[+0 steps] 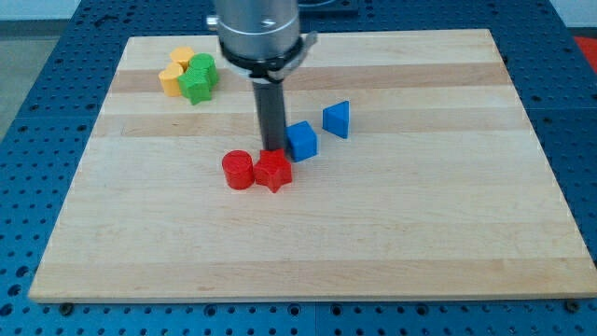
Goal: Move the red star closer to the blue cube
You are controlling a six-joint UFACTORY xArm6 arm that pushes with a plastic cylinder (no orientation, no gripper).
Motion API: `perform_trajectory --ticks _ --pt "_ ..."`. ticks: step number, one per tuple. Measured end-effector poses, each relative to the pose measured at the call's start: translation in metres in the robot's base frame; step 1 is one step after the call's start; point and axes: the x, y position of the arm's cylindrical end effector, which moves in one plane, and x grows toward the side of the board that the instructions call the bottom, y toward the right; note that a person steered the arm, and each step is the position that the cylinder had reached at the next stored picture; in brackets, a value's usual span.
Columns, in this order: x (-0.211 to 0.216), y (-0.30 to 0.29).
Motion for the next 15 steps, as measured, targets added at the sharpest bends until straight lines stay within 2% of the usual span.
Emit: perform_trajectory --ticks 2,3,4,5,6,7,8,10,15 --pt "-0.004 0.047" --pt "-0.004 0.05" --pt "0.022 0.053" --pt "0.085 0.047" --pt "0.102 -0.025" --pt "0.071 -0.091" --pt "0.051 -0.106" --pt "0.048 -0.046" --pt "0.035 0.028"
